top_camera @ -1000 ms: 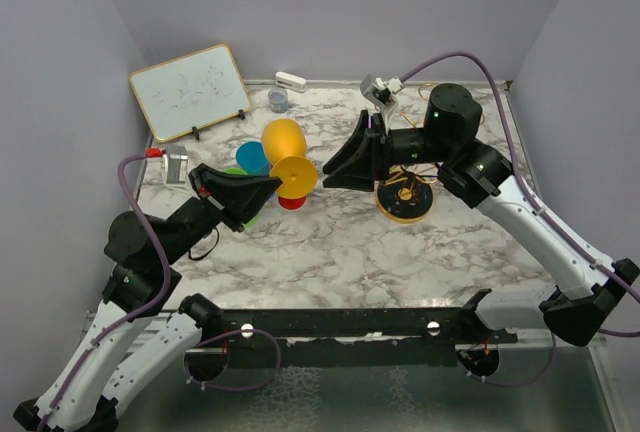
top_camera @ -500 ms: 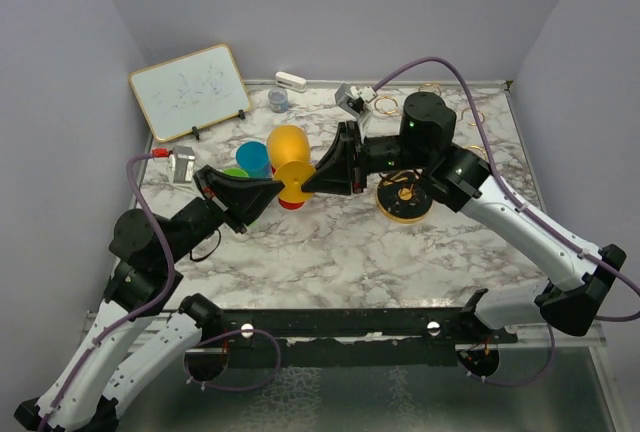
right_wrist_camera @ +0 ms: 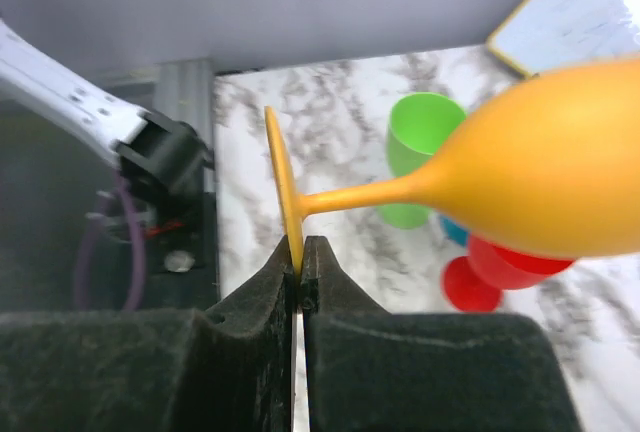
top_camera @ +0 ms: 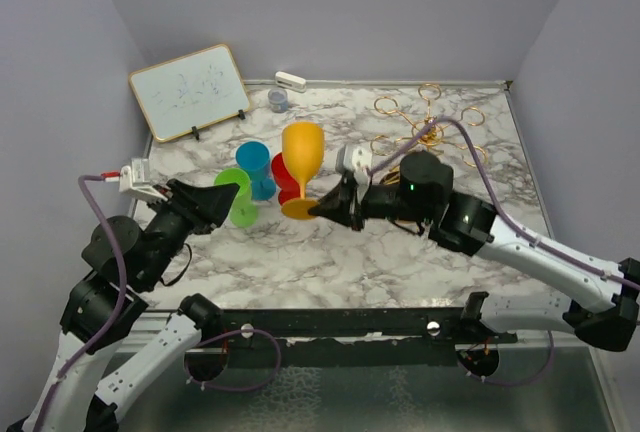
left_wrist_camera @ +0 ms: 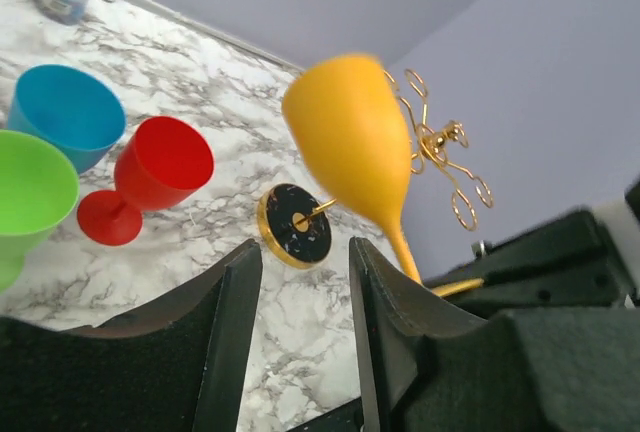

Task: Take the wine glass off the wine glass rack

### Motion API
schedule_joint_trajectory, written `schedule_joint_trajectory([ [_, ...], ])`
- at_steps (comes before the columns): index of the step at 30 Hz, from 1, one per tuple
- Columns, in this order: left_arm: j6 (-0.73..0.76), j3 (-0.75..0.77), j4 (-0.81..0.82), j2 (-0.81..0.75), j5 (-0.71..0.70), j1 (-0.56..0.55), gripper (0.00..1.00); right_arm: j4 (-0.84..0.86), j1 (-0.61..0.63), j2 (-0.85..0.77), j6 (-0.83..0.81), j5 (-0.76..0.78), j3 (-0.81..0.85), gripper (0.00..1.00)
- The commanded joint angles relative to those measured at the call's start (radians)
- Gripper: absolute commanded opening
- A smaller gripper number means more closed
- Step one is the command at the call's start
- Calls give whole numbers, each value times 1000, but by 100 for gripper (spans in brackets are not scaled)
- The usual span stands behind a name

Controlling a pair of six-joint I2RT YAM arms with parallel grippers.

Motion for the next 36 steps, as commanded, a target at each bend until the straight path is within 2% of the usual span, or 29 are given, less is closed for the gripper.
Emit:
schedule_joint_trajectory([
  [1,-96,81,-198,-20,-138,1,45,250,198,-131,-420,396,-250,1],
  [5,-126,167,-281,49,-77,1,45,431,399,-120,-741,599,-419,1],
  [9,-156,230,-346,112,14,1,45,753,516,-47,-1001,779,-587,1],
  [15,-194,252,-429,163,124,1,45,1203,588,108,-1317,901,-727,1],
  [21,-199,273,-471,182,195,1,45,1579,607,275,-1582,928,-807,1],
  [25,-202,299,-481,184,206,1,45,1661,612,358,-1683,915,-832,1],
  [36,-196,316,-478,193,280,1,44,1676,625,411,-1711,899,-840,1],
])
